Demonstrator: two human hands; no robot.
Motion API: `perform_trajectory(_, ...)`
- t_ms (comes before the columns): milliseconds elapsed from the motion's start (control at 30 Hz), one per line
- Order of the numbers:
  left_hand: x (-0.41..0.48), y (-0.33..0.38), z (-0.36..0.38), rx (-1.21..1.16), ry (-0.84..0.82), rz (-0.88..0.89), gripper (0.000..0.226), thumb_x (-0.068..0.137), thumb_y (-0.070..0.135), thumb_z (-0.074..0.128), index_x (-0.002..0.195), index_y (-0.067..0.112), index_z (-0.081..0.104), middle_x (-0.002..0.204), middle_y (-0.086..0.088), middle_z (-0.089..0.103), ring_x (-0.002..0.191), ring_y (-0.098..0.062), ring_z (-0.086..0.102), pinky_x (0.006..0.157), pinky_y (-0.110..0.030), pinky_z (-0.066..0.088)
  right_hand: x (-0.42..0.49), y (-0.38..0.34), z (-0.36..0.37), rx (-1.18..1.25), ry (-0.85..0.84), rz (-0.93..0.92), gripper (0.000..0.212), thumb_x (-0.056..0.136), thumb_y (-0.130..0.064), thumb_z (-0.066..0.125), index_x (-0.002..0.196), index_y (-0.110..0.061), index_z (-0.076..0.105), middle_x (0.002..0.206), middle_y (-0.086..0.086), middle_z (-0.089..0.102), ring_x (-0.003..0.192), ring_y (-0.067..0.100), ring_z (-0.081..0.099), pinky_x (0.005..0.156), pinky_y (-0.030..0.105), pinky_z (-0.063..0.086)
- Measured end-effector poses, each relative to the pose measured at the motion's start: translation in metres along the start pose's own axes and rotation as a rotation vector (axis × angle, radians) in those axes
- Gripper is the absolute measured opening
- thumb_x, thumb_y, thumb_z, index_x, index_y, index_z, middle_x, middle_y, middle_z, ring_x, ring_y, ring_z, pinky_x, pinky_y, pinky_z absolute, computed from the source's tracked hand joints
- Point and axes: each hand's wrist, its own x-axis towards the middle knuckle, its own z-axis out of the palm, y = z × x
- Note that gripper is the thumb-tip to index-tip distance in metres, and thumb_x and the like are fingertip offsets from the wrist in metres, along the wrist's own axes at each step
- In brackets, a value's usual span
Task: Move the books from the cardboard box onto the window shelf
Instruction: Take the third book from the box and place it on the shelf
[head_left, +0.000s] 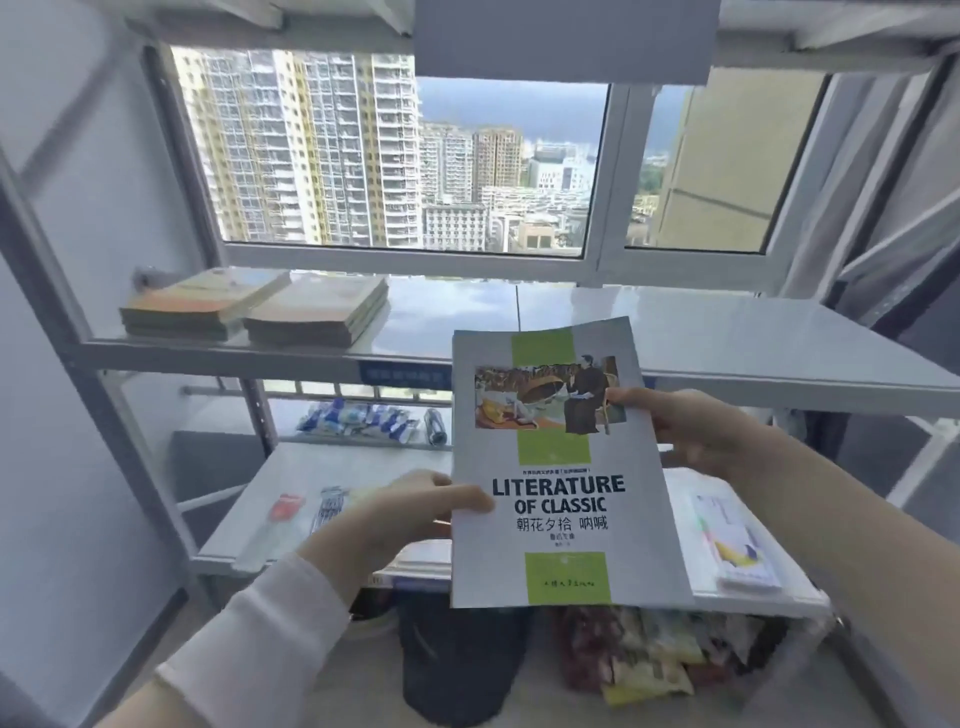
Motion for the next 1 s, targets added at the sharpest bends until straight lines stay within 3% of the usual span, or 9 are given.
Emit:
perform_trajectory(133, 0.063, 0.046, -0.054, 0.002, 0.019, 0.085, 0.062, 0.057, 0.029, 0.074, 0.113, 0.004, 0.066, 0.111, -0.008, 0.074, 0.104, -0.019, 0.07, 0.079, -0.019, 0.057, 0.075, -0.05, 0.005, 0.03, 0.002, -0.096, 0.032, 0.077, -0.033, 0.071, 0.094, -0.006, 0.069, 0.08, 0.009, 0.072, 0.07, 0.022, 0.067, 0.072, 0.034, 0.056)
perform_trajectory(300, 0.134, 0.096, -0.133, 0.048, 0.1, 0.18, 0.063, 0.062, 0.028, 0.077, 0.118, 0.006, 0.062, 0.112, -0.007, 0.072, 0.101, -0.022, 0.069, 0.084, -0.026, 0.053, 0.155, -0.122, 0.03, 0.04, 0.007, -0.295, 0.029, 0.079, -0.029, 0.069, 0.097, -0.006, 0.068, 0.084, 0.006, 0.07, 0.074, 0.018, 0.066, 0.067, 0.03, 0.056)
perform_trajectory(400, 0.17, 0.114, -0.179, 0.199, 0.226, 0.272, 0.068, 0.06, 0.033, 0.077, 0.121, 0.01, 0.059, 0.116, -0.005, 0.07, 0.108, -0.021, 0.065, 0.096, -0.035, 0.051, 0.193, -0.144, 0.051, 0.067, 0.057, -0.413, 0.029, 0.079, -0.024, 0.07, 0.1, -0.005, 0.064, 0.098, 0.013, 0.068, 0.087, 0.025, 0.066, 0.068, 0.03, 0.054)
perform_trajectory(533, 0.211, 0.108, -0.223, 0.362, 0.272, 0.405, 0.059, 0.07, 0.025, 0.08, 0.122, 0.013, 0.055, 0.114, -0.001, 0.068, 0.107, -0.019, 0.063, 0.092, -0.035, 0.053, 0.228, -0.136, 0.075, 0.053, 0.128, -0.524, 0.051, 0.063, -0.033, 0.082, 0.105, -0.012, 0.062, 0.111, 0.019, 0.067, 0.103, 0.035, 0.065, 0.09, 0.047, 0.053)
perform_trajectory(667, 0.237, 0.086, -0.234, 0.407, 0.246, 0.493, 0.061, 0.072, 0.027, 0.079, 0.124, 0.015, 0.049, 0.117, 0.003, 0.062, 0.11, -0.013, 0.059, 0.093, -0.028, 0.052, 0.243, -0.116, 0.091, 0.021, 0.182, -0.578, 0.064, 0.044, -0.047, 0.085, 0.099, -0.026, 0.06, 0.107, 0.002, 0.068, 0.1, 0.018, 0.063, 0.087, 0.042, 0.054)
perform_trajectory(733, 0.243, 0.078, -0.236, 0.389, 0.228, 0.522, 0.065, 0.072, 0.03, 0.079, 0.127, 0.016, 0.047, 0.116, 0.01, 0.057, 0.111, -0.009, 0.057, 0.096, -0.025, 0.05, 0.25, -0.112, 0.088, -0.014, 0.17, -0.582, 0.077, 0.035, -0.062, 0.083, 0.101, -0.03, 0.059, 0.109, -0.003, 0.067, 0.104, 0.017, 0.062, 0.084, 0.038, 0.053)
perform_trajectory(800, 0.245, 0.072, -0.239, 0.398, 0.195, 0.541, 0.071, 0.07, 0.033, 0.08, 0.13, 0.017, 0.045, 0.115, 0.017, 0.053, 0.112, -0.004, 0.056, 0.097, -0.02, 0.048, 0.254, -0.104, 0.086, -0.03, 0.126, -0.572, 0.084, 0.032, -0.064, 0.083, 0.104, -0.029, 0.058, 0.107, -0.006, 0.07, 0.105, 0.015, 0.064, 0.081, 0.033, 0.056)
perform_trajectory(867, 0.247, 0.068, -0.242, 0.404, 0.173, 0.56, 0.072, 0.068, 0.034, 0.081, 0.129, 0.018, 0.045, 0.116, 0.016, 0.052, 0.113, -0.002, 0.054, 0.097, -0.016, 0.047, 0.257, -0.095, 0.086, 0.0, 0.103, -0.556, 0.084, 0.031, -0.063, 0.084, 0.102, -0.025, 0.059, 0.1, -0.011, 0.073, 0.1, 0.009, 0.067, 0.074, 0.025, 0.058)
perform_trajectory(1000, 0.252, 0.072, -0.241, 0.345, 0.193, 0.561, 0.067, 0.068, 0.028, 0.082, 0.126, 0.014, 0.05, 0.116, 0.008, 0.057, 0.111, -0.004, 0.057, 0.095, -0.017, 0.049, 0.265, -0.087, 0.089, 0.07, 0.142, -0.543, 0.07, 0.038, -0.061, 0.084, 0.095, -0.024, 0.068, 0.101, -0.004, 0.074, 0.105, 0.023, 0.063, 0.087, 0.037, 0.053)
